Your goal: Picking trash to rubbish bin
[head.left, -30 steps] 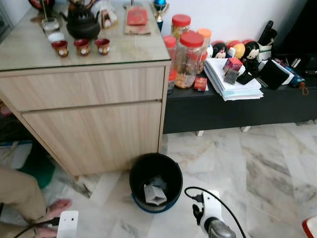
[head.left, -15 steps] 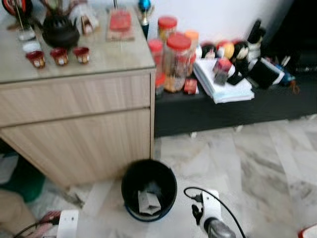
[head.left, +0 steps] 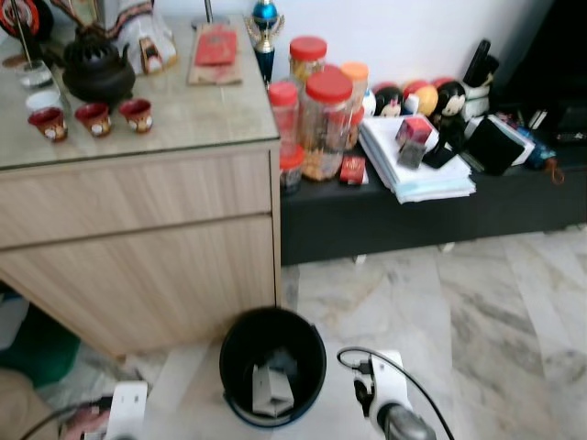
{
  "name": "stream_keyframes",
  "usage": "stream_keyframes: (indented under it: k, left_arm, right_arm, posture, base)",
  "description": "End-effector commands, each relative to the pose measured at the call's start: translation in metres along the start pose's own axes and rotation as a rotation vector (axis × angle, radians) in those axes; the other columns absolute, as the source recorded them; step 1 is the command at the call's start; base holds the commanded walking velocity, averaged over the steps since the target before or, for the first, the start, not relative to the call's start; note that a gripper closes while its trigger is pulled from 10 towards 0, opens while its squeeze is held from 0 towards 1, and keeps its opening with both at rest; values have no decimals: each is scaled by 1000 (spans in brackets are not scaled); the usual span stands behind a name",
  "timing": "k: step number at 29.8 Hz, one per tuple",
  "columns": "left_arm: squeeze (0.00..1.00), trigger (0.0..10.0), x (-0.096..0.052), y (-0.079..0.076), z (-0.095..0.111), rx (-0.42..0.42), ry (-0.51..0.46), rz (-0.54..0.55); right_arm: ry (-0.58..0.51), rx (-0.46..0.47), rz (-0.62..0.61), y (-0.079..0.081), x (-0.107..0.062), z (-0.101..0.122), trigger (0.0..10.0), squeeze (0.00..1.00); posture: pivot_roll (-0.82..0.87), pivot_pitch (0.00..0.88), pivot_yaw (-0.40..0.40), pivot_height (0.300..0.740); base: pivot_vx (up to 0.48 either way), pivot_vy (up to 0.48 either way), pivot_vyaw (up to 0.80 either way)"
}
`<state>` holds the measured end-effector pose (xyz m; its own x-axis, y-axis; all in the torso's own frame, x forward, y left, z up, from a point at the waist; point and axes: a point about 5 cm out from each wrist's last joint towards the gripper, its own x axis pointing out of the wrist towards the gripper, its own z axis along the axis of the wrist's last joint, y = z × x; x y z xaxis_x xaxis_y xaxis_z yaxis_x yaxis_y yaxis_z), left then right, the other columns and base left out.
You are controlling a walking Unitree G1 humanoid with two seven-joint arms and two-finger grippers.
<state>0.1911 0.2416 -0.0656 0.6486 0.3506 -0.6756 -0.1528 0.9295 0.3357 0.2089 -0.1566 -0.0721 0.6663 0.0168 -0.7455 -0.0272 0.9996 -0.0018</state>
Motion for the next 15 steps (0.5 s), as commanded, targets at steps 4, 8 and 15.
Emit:
stream_keyframes:
  k: [4,8,15]
  left_arm:
    - [0,10000,2,-12,15,79,-66,-65]
    - [0,10000,3,-27,42,137,-161,-137]
    - [0,10000,1,-47,103,224,-398,-180]
  right_arm:
    - [5,1,-4,-2,0,0,10000,0]
    - [-16,0,6,-1,1,7,10000,0]
    - [-85,-17,151,20,6,35,10000,0]
  posture:
    - [137,135,-27,740]
    - [127,123,-31,740]
    - [114,115,-39,740]
  base:
    - [245,0,0]
    - [0,0,0]
    - [0,0,0]
